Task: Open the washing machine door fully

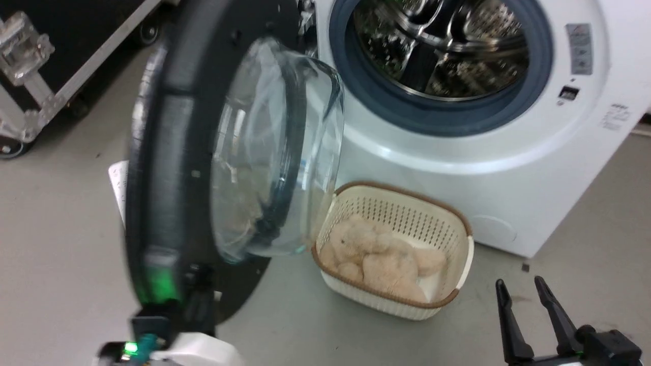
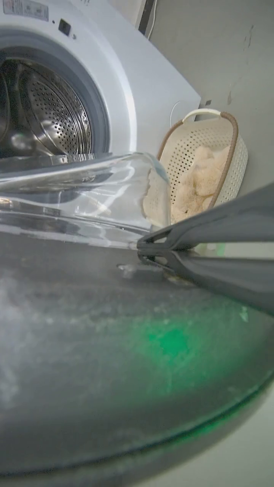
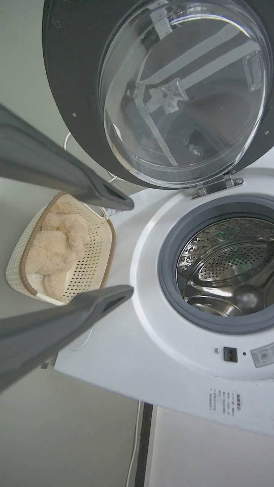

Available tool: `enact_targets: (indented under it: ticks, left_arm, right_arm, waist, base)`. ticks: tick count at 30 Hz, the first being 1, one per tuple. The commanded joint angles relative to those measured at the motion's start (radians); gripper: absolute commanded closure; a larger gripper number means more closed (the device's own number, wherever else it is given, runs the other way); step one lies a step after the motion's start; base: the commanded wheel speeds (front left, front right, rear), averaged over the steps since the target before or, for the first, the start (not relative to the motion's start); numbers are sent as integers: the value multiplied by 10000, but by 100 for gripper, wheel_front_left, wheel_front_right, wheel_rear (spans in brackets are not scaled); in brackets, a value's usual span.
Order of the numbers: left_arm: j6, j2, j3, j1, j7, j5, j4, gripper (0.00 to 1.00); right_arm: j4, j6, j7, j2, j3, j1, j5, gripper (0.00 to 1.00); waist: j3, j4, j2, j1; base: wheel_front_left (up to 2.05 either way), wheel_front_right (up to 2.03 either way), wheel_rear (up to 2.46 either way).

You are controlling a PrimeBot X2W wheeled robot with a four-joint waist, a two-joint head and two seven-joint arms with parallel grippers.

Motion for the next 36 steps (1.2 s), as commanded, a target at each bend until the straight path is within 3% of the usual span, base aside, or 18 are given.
enact_targets:
  ticks: [1, 8, 14, 20, 29, 36]
  left_arm:
    - [70, 100, 229, -175, 5, -155, -97, 100]
    - [204, 1230, 1622, -545, 464, -566, -103, 100]
    - [-69, 2370, 2635, -1260, 566, -908, 1032, 100]
    - [-363, 3133, 3405, -2198, 679, -1465, 2138, 100]
    - [-618, 3827, 4352, -3175, 304, -2153, 4081, 100]
    - [-1061, 3758, 4126, -3532, -761, -2066, 4709, 100]
  right_arm:
    - [31, -7, -45, 26, 86, -223, -111, 0]
    - [-62, -7, -45, 26, 134, -505, -437, 0]
    - [-86, -7, -45, -1, 203, -646, -689, 0]
    - [-297, -7, 10, -193, 175, -851, -721, 0]
    - [-439, -7, 98, -480, 182, -888, -716, 0]
    - [-427, -7, 88, -494, -95, -822, -689, 0]
  waist:
    - [286, 98, 0, 0]
    - [1057, -136, 0, 0]
    - [1562, -389, 0, 0]
    - [2049, -682, 0, 0]
    - [2318, -961, 0, 0]
    - [2092, -973, 0, 0]
  base:
    - [0, 0, 0]
    - [0, 0, 0]
    - [0, 0, 0]
    - [0, 0, 0]
    - [0, 0, 0]
    - [0, 0, 0]
